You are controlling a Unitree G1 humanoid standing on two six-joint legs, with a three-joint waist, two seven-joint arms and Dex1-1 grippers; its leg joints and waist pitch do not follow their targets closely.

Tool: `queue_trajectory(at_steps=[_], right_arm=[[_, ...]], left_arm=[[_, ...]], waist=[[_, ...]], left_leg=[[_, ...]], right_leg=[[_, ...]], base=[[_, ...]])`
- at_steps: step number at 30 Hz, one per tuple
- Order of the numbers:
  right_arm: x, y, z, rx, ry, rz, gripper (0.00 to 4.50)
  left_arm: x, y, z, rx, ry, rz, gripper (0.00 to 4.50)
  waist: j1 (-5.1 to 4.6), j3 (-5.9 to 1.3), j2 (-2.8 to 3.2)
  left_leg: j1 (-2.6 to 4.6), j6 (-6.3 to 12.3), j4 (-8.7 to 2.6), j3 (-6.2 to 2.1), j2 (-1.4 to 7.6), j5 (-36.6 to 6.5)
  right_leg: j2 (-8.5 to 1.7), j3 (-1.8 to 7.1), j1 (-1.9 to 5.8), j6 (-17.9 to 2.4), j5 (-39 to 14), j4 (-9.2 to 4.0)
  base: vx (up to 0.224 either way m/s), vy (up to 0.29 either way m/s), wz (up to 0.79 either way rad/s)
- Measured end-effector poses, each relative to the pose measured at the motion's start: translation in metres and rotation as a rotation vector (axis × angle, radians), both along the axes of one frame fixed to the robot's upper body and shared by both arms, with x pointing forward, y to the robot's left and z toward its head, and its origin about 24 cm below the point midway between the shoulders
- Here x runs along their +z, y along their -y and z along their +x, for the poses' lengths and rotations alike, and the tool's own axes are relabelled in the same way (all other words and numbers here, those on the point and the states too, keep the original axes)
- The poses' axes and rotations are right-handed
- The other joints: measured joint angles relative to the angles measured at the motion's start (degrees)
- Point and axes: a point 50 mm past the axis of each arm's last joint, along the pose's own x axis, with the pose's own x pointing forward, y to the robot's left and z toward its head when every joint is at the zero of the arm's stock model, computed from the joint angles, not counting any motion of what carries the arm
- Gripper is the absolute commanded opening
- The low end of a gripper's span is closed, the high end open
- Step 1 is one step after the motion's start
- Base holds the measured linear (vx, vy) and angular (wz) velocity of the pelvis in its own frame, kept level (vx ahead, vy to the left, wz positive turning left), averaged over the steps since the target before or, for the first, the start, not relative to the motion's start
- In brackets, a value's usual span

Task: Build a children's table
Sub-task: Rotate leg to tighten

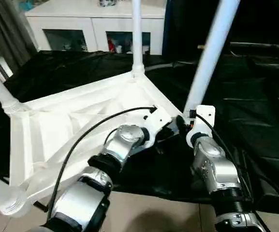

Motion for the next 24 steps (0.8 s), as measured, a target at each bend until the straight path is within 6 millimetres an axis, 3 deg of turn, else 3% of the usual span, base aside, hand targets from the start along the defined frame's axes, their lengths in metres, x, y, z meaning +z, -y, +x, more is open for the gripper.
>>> queue_trajectory(at_steps=[3, 10, 17, 22, 24], right_arm=[[0.003, 0.004, -0.002, 0.08, -0.004, -0.018, 3.82], [0.009, 0.021, -0.03, 0.489, -0.047, -0.199, 3.82], [0.011, 0.023, -0.033, 0.529, -0.056, -0.214, 3.82], [0.019, 0.026, -0.045, 0.74, -0.038, -0.221, 3.82], [0.019, 0.023, -0.046, 0.77, -0.035, -0.224, 3.82]], left_arm=[[0.0, -0.011, 0.002, -0.022, -0.001, 0.003, 0.0], [0.001, -0.046, -0.002, -0.152, -0.027, -0.013, 0.0], [0.001, -0.049, -0.003, -0.175, -0.041, -0.02, 0.0], [0.0, -0.08, -0.015, -0.299, -0.129, -0.042, 0.0], [0.001, -0.08, -0.016, -0.319, -0.126, -0.039, 0.0]], waist=[[-0.02, 0.01, 0.02], [0.56, 0.06, 0.1], [0.63, 0.07, 0.11], [0.87, 0.07, 0.12], [1.06, 0.07, 0.12]], left_leg=[[-0.06, 0.0, -0.07, -0.04, 0.04, 0.0], [-0.11, 0.33, -0.01, -0.02, 0.06, 0.18], [-0.16, 0.32, -0.04, 0.0, 0.05, 0.16], [-0.1, 0.32, -0.23, 0.01, 0.12, 0.18], [-0.2, 0.32, -0.08, 0.01, 0.12, 0.17]], right_leg=[[0.02, -0.11, -0.05, -0.01, 0.0, 0.0], [0.02, -0.07, -0.09, -0.2, 0.05, 0.0], [0.0, -0.06, -0.13, -0.19, 0.04, -0.01], [0.05, -0.11, -0.2, -0.25, -0.16, 0.12], [0.02, -0.13, -0.2, -0.27, -0.15, 0.12]], base=[[0.0, 0.0, 0.0], [0.0, 0.0, 0.0], [0.0, 0.0, 0.0], [0.0, 0.0, 0.0], [0.0, 0.0, 0.0]])
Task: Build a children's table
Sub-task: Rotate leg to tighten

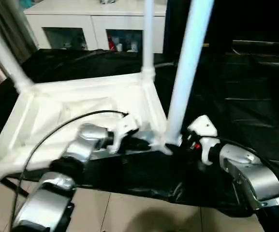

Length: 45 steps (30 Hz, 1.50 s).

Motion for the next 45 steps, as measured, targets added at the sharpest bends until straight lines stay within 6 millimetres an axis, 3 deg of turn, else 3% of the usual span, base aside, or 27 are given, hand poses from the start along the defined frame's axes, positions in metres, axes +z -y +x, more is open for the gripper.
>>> queue_trajectory(at_steps=[16, 17, 29, 41, 45], right_arm=[[0.003, -0.004, -0.001, 0.057, 0.012, -0.014, 3.82], [0.002, -0.005, -0.001, 0.054, 0.01, -0.01, 3.55], [0.001, -0.005, 0.004, 0.042, 0.019, -0.005, 2.7], [-0.002, -0.007, 0.003, 0.039, 0.031, 0.006, 2.63], [-0.006, -0.01, 0.002, -0.032, 0.037, 0.049, 2.62]], left_arm=[[0.001, 0.002, -0.001, -0.024, -0.004, 0.004, 0.0], [0.001, 0.002, -0.001, -0.025, -0.005, 0.004, 0.0], [0.001, 0.003, -0.001, -0.026, -0.007, 0.003, 0.0], [0.0, 0.001, -0.002, -0.021, -0.01, 0.004, 0.0], [-0.001, 0.004, 0.0, 0.007, 0.003, 0.004, 0.0]], waist=[[0.23, 0.04, -0.07], [0.23, 0.04, -0.08], [0.21, 0.04, -0.08], [0.2, 0.04, -0.08], [0.18, 0.01, -0.06]], left_leg=[[-0.12, 0.18, 0.17, 0.05, -0.08, -0.1], [-0.12, 0.18, 0.18, 0.05, -0.08, -0.1], [-0.12, 0.17, 0.21, 0.05, -0.07, -0.1], [-0.09, 0.18, 0.22, 0.05, -0.07, -0.1], [-0.02, 0.17, 0.24, 0.04, -0.06, -0.09]], right_leg=[[-0.07, 0.11, 0.0, 0.01, -0.01, -0.01], [-0.07, 0.11, 0.0, 0.01, 0.0, 0.0], [-0.07, 0.11, 0.01, 0.0, 0.01, 0.03], [-0.07, 0.11, 0.02, -0.01, 0.01, 0.05], [-0.06, 0.11, 0.08, -0.02, 0.02, 0.06]], base=[[0.0, 0.0, 0.0], [0.0, 0.0, 0.0], [0.0, 0.0, 0.0], [0.0, 0.0, 0.0], [0.0, 0.0, 0.0]])
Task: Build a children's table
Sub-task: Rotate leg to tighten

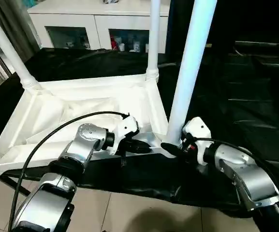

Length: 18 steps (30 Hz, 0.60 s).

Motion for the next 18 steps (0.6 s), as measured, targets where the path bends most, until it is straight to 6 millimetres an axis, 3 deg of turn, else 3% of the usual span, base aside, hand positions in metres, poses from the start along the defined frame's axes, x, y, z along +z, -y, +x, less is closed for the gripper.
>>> queue_trajectory(at_steps=[3, 10, 13, 18], right_arm=[[-0.006, -0.002, 0.008, -0.203, 0.014, 0.05, 2.62], [-0.01, -0.008, 0.034, -0.64, 0.031, 0.081, 2.62], [-0.01, -0.009, 0.041, -0.714, 0.042, 0.068, 2.62], [-0.011, -0.011, 0.044, -0.743, 0.051, 0.068, 2.62]], left_arm=[[0.0, 0.014, 0.008, 0.08, 0.039, 0.009, 0.0], [-0.001, 0.068, 0.016, 0.268, 0.095, 0.02, 0.0], [-0.001, 0.081, 0.016, 0.311, 0.102, 0.02, 0.0], [-0.002, 0.083, 0.016, 0.321, 0.11, 0.02, 0.0]], waist=[[-0.24, 0.0, 0.0], [-0.5, -0.1, 0.03], [-0.4, -0.26, 0.29], [-0.39, -0.37, 0.45]], left_leg=[[0.02, -0.05, 0.16, 0.0, -0.02, -0.01], [0.2, -0.35, 0.21, -0.01, -0.05, -0.17], [0.2, -0.35, 0.21, -0.03, -0.05, -0.17], [0.19, -0.34, 0.2, -0.03, -0.06, -0.17]], right_leg=[[-0.02, 0.01, 0.04, -0.13, 0.13, -0.02], [-0.03, 0.02, 0.31, 0.06, 0.1, -0.12], [-0.03, 0.01, 0.34, 0.08, 0.09, -0.13], [-0.03, 0.01, 0.34, 0.09, 0.09, -0.14]], base=[[0.0, 0.0, 0.0], [0.0, 0.0, 0.0], [0.0, 0.0, 0.0], [0.0, 0.0, 0.0]])
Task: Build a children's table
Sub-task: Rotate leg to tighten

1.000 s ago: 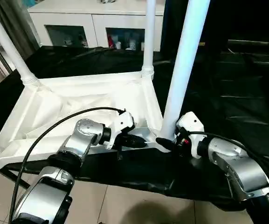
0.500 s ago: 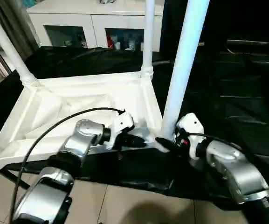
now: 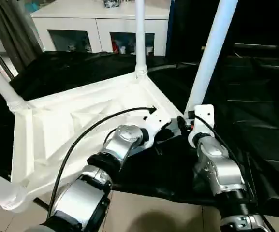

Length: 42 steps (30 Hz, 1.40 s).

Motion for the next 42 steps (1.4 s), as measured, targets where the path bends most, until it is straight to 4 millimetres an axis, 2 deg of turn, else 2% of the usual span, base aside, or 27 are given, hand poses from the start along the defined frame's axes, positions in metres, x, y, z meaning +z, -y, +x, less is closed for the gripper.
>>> queue_trajectory(at_steps=[2, 3, 4, 6, 9, 13, 18, 23, 28, 30, 33, 35, 39, 42], right_arm=[[-0.001, 0.0, 0.0, 0.0, 0.006, -0.001, 2.62], [-0.001, 0.0, 0.0, 0.0, 0.011, 0.0, 2.97], [0.0, 0.0, 0.0, 0.004, 0.014, 0.001, 2.97], [0.0, 0.0, 0.0, 0.019, 0.02, 0.006, 3.33], [0.001, 0.004, -0.005, 0.076, 0.029, -0.002, 3.49], [0.004, 0.014, -0.014, 0.18, 0.032, -0.038, 3.87], [0.012, 0.028, -0.033, 0.406, 0.016, -0.109, 4.24], [0.019, 0.032, -0.051, 0.646, -0.02, -0.141, 4.24], [0.024, 0.032, -0.053, 0.725, -0.018, -0.113, 4.24], [0.025, 0.033, -0.053, 0.734, -0.021, -0.12, 3.89], [0.025, 0.034, -0.054, 0.761, -0.03, -0.122, 3.84], [0.024, 0.032, -0.055, 0.772, -0.034, -0.121, 3.54], [0.023, 0.03, -0.056, 0.797, -0.04, -0.112, 3.37], [0.023, 0.029, -0.056, 0.805, -0.043, -0.108, 3.04]], left_arm=[[0.0, 0.0, 0.0, -0.004, 0.008, 0.004, 0.0], [0.0, -0.001, 0.001, -0.005, 0.011, 0.005, 0.0], [0.0, -0.001, 0.001, -0.008, 0.014, 0.006, 0.0], [0.0, -0.004, 0.001, -0.023, 0.018, 0.004, 0.0], [0.001, -0.009, 0.002, -0.047, 0.021, 0.004, 0.0], [0.001, -0.018, 0.001, -0.116, 0.014, -0.004, 0.0], [0.001, -0.03, -0.004, -0.227, -0.01, -0.017, 0.0], [0.0, -0.055, -0.01, -0.332, -0.063, -0.029, 0.0], [0.0, -0.07, -0.016, -0.407, -0.099, -0.027, 0.0], [0.0, -0.072, -0.016, -0.414, -0.1, -0.026, 0.0], [0.001, -0.075, -0.018, -0.418, -0.108, -0.026, 0.0], [0.001, -0.076, -0.018, -0.418, -0.111, -0.026, 0.0], [0.002, -0.079, -0.018, -0.416, -0.116, -0.026, 0.0], [0.002, -0.08, -0.019, -0.42, -0.117, -0.026, 0.0]], waist=[[0.0, 0.0, 0.0], [0.0, 0.02, 0.03], [-0.02, 0.03, 0.06], [-0.07, 0.04, 0.07], [-0.05, 0.08, 0.16], [0.12, 0.14, 0.34], [0.51, 0.12, 0.58], [0.44, 0.13, 0.74], [0.54, 0.2, 0.62], [0.62, 0.24, 0.51], [0.63, 0.27, 0.45], [0.63, 0.28, 0.43], [0.59, 0.33, 0.36], [0.59, 0.34, 0.34]], left_leg=[[0.0, 0.0, 0.0, 0.0, 0.0, 0.0], [-0.01, 0.0, 0.0, 0.0, 0.0, 0.0], [-0.02, 0.0, -0.02, 0.0, 0.0, 0.0], [-0.05, 0.0, -0.07, 0.0, 0.0, 0.0], [-0.07, 0.0, -0.17, -0.01, 0.01, 0.0], [-0.17, 0.19, -0.2, -0.02, 0.03, 0.12], [-0.28, 0.39, -0.14, 0.0, 0.02, 0.22], [-0.29, 0.39, -0.18, -0.01, 0.06, 0.22], [-0.31, 0.38, -0.13, 0.0, 0.05, 0.22], [-0.32, 0.38, -0.11, 0.02, 0.05, 0.23], [-0.32, 0.38, -0.13, 0.01, 0.06, 0.23], [-0.34, 0.38, -0.13, 0.02, 0.06, 0.23], [-0.34, 0.38, -0.13, 0.02, 0.06, 0.23], [-0.35, 0.38, -0.13, 0.02, 0.06, 0.23]], right_leg=[[0.0, 0.0, -0.01, 0.03, 0.0, 0.0], [0.0, 0.0, -0.02, 0.05, 0.01, 0.0], [0.0, 0.0, -0.04, 0.06, 0.02, 0.0], [0.0, -0.01, -0.1, 0.07, 0.03, 0.0], [0.02, -0.04, -0.15, 0.07, 0.03, 0.01], [0.01, -0.1, -0.23, 0.07, 0.03, 0.01], [-0.05, -0.1, -0.22, 0.02, 0.05, -0.03], [-0.01, -0.12, -0.25, 0.05, 0.02, 0.0], [-0.04, -0.11, -0.24, 0.08, 0.0, 0.01], [-0.04, -0.09, -0.24, 0.07, 0.01, 0.01], [-0.04, -0.1, -0.25, 0.08, 0.0, 0.02], [-0.03, -0.1, -0.27, 0.09, -0.01, 0.02], [-0.03, -0.1, -0.29, 0.09, -0.01, 0.02], [-0.03, -0.1, -0.29, 0.09, -0.01, 0.02]], base=[[0.0, 0.0, 0.0], [0.0, 0.0, 0.0], [0.0, 0.0, 0.0], [0.0, 0.0, 0.0], [0.0, 0.0, 0.0], [0.0, 0.0, 0.0], [0.0, 0.0, 0.0], [0.0, 0.0, 0.0], [0.0, 0.0, 0.0], [0.0, 0.0, 0.0], [0.0, 0.0, 0.0], [0.0, 0.0, 0.0], [0.0, 0.0, 0.0], [0.0, 0.0, 0.0]])
